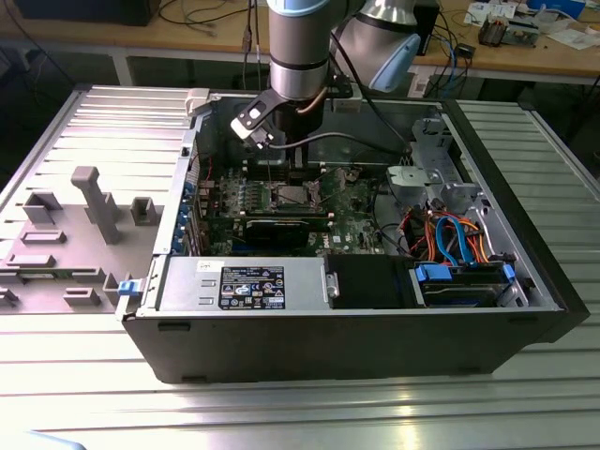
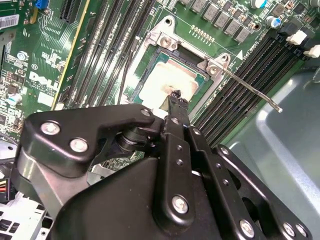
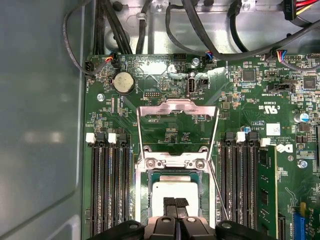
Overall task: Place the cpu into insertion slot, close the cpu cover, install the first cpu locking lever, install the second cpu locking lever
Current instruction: 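Place the cpu into insertion slot, then close the cpu cover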
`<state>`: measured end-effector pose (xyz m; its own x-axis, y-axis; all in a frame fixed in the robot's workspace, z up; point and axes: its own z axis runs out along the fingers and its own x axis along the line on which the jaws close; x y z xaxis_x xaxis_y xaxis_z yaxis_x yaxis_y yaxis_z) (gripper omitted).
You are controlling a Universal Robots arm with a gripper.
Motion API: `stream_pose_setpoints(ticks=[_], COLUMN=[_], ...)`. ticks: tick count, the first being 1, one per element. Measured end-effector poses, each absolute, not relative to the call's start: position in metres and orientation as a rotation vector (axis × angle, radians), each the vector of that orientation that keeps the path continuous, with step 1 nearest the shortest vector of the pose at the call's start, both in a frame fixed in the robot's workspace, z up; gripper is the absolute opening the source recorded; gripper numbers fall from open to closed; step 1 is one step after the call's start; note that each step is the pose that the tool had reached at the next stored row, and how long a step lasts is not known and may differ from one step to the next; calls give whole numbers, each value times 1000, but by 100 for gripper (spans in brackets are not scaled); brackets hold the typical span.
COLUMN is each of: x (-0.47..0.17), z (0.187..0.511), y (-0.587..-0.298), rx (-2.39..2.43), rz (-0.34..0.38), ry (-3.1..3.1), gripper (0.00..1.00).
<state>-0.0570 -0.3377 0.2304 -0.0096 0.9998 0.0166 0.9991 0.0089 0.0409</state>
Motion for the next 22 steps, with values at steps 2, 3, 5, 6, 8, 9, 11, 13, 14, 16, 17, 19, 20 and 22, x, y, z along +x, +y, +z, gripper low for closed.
stream_pose_setpoints(ticks=[2, 3, 5, 6, 8, 9, 11, 13, 14, 16, 17, 19, 20, 22], x=[-57, -57, -57, -57, -57, -57, -57, -57, -57, -57, -57, -57, -57, -57], z=[230, 231, 231, 231, 231, 232, 233, 234, 235, 237, 238, 239, 240, 240], y=[-338, -338, -338, -338, -338, -338, -338, -338, -338, -338, -338, -338, -338, -338], rx=[2199, 2199, 2199, 2199, 2199, 2199, 2199, 2199, 2199, 2199, 2199, 2199, 2199, 2199], rz=[64, 64, 64, 63, 63, 63, 63, 63, 63, 63, 63, 63, 64, 64], ry=[2219, 2219, 2219, 2219, 2219, 2219, 2219, 2219, 2219, 2219, 2219, 2219, 2219, 2219], gripper=[11, 11, 11, 11, 11, 11, 11, 11, 11, 11, 11, 11, 11, 11])
